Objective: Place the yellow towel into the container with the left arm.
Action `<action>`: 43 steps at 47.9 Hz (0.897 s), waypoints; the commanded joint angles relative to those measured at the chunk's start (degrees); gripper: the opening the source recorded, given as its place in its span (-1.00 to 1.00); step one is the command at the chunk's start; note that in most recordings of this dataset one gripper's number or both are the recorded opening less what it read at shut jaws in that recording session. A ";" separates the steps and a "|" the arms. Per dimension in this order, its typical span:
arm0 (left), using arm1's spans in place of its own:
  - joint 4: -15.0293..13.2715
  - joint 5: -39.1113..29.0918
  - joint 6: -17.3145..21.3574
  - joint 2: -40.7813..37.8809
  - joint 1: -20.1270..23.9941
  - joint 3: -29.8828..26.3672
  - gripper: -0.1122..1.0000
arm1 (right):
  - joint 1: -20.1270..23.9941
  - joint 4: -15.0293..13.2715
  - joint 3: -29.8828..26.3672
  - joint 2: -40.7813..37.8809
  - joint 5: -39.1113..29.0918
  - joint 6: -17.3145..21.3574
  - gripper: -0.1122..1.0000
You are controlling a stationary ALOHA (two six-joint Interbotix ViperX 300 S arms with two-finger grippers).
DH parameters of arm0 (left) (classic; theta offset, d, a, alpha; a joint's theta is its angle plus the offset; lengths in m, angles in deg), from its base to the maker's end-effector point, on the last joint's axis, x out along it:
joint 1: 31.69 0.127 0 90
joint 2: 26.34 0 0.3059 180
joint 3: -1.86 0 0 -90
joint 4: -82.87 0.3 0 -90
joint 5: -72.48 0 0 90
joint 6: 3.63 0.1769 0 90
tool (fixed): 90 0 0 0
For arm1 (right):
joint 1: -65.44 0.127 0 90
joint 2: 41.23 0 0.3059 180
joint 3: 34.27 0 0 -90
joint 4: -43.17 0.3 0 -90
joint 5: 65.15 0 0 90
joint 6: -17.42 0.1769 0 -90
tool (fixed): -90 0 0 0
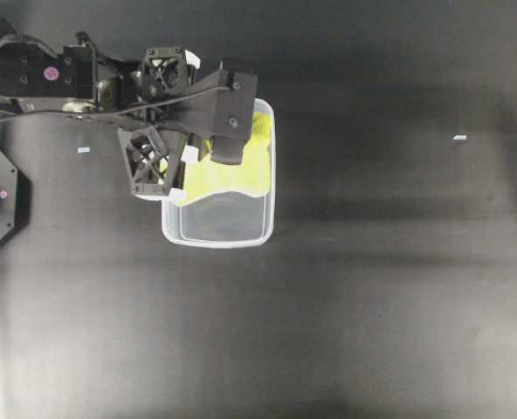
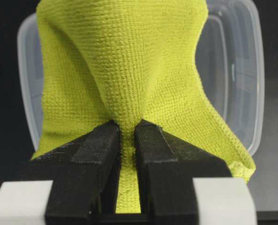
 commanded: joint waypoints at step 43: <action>0.18 22.68 -6.15 23.64 -5.19 9.05 0.59 | 0.79 0.09 -1.49 0.88 -4.39 -0.53 0.56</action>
